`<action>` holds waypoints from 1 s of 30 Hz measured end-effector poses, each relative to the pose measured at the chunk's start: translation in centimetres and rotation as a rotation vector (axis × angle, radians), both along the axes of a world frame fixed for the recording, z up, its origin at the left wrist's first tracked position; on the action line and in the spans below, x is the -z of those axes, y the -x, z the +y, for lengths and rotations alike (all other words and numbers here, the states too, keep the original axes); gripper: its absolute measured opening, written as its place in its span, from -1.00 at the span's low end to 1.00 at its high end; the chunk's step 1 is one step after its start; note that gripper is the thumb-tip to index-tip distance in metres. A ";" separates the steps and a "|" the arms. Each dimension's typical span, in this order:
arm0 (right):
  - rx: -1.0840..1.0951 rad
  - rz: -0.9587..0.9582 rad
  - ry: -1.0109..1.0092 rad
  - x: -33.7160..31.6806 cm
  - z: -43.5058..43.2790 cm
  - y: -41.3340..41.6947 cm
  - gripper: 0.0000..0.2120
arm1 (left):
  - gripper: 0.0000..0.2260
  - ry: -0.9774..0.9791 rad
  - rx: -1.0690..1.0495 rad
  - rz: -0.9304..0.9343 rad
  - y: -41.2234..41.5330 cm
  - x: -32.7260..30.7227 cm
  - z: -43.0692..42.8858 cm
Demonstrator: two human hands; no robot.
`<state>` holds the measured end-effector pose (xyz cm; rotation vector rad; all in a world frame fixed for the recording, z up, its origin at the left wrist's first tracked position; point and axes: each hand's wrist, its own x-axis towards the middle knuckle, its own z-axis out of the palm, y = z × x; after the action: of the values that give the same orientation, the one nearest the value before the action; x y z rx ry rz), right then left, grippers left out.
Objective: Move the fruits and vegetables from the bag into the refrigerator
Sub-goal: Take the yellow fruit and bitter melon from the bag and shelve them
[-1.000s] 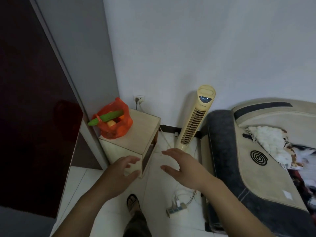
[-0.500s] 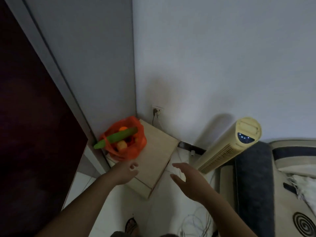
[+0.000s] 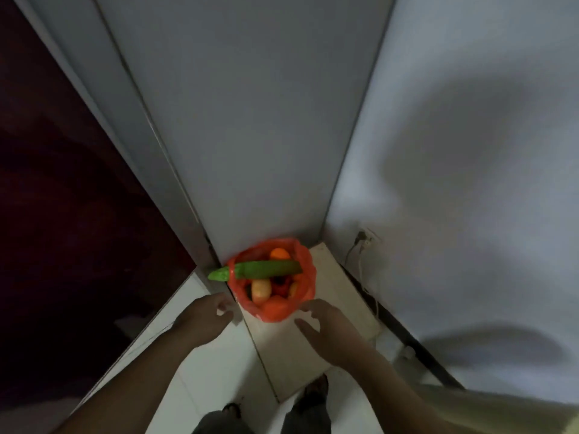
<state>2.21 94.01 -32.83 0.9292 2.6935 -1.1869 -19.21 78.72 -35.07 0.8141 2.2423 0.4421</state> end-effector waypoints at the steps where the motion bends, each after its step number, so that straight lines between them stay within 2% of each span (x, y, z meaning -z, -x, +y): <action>1: -0.044 -0.004 -0.003 0.4 1.2 0.9 -0.64 | -0.92 -0.004 -0.057 0.021 0.0 0.1 0.6; 4: -0.163 0.019 0.012 1.5 4.3 3.3 -0.61 | -0.86 -0.007 -0.178 0.091 0.0 0.3 2.4; 7: -0.259 0.043 0.023 2.1 6.0 5.7 -0.73 | -0.77 -0.020 -0.283 0.129 0.5 1.2 3.4; 9: -0.287 0.065 0.016 2.5 6.8 7.3 -0.76 | -0.74 -0.038 -0.330 0.137 1.4 2.1 3.7; 11: -0.283 0.100 -0.035 3.0 7.7 8.7 -0.71 | -0.69 -0.061 -0.333 0.163 2.3 3.2 3.8; 17: -0.246 0.090 -0.195 5.4 11.0 10.9 -0.61 | -0.61 -0.131 -0.120 0.218 3.4 5.4 5.8; 19: -0.243 0.040 -0.191 7.2 12.0 11.2 -0.58 | -0.59 -0.187 -0.062 0.173 3.8 6.0 7.6; 23: -0.210 -0.048 -0.132 11.1 13.4 11.0 -0.66 | -0.68 -0.333 -0.023 0.021 4.7 8.2 12.0; 26: -0.178 -0.126 -0.126 13.7 14.4 10.0 -0.67 | -0.68 -0.313 0.084 0.030 6.0 10.6 14.3; 30: -0.128 -0.156 -0.101 16.2 15.3 9.5 -0.56 | -0.59 -0.211 0.287 0.114 7.7 14.0 15.6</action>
<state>-7.26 109.29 -49.00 0.8092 2.6622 -0.9225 -26.96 94.28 -49.07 1.2795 2.1587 0.5095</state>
